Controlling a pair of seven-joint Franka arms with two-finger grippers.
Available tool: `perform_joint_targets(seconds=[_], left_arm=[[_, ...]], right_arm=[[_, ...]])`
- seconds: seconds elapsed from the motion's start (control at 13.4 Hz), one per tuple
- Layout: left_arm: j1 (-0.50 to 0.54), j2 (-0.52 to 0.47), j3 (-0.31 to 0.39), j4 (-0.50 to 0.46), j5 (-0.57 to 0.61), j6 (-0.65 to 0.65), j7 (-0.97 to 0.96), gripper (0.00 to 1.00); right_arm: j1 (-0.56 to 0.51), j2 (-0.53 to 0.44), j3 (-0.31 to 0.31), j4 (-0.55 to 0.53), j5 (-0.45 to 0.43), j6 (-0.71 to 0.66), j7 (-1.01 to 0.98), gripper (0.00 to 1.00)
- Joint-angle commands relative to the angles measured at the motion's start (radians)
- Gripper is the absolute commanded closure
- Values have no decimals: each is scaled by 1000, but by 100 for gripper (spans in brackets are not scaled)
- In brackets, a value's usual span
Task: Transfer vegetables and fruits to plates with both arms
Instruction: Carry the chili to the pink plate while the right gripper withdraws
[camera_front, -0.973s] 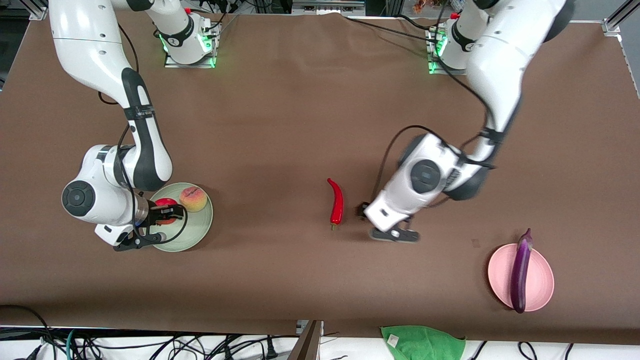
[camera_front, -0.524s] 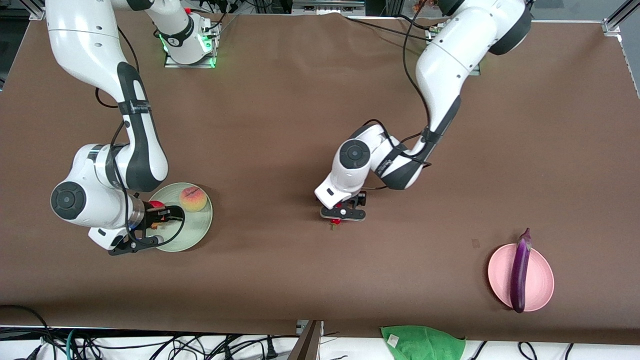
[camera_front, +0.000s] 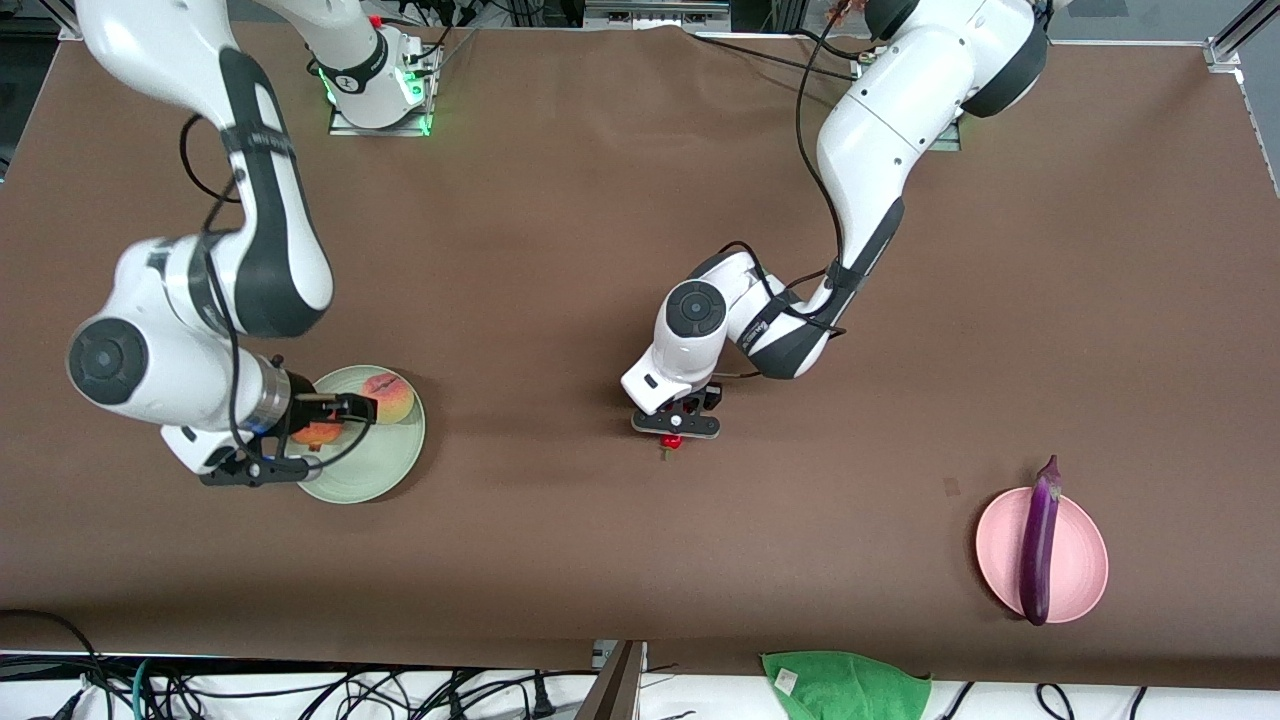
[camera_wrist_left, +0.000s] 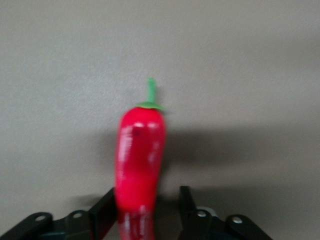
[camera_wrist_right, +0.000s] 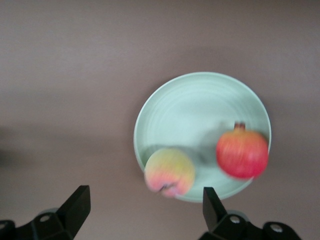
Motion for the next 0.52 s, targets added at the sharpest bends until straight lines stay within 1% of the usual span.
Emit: perform_joint_targets(seconds=[0.0,0.15,0.22,0.37,0.45], left_arm=[[-5,27,11,30,29,26,-19,100],[37,-13,12,36,35,-31,27,100],[72,-41,11,41,33,-72,111,100],[210,-91,8,48,-5,-129,419,100],[279,-99,8,50,-63,-129,578,100]], right_arm=[[21,-134,4,-30,-39,-96,89,1],[21,-229,5,-38,-69,-176,98,1],[23,-288,5,-70,-80,-190,93,1],[23,-423,10,-192,-147,-190,96,1],[23,-467,8,-234,-160,-187,90,1]])
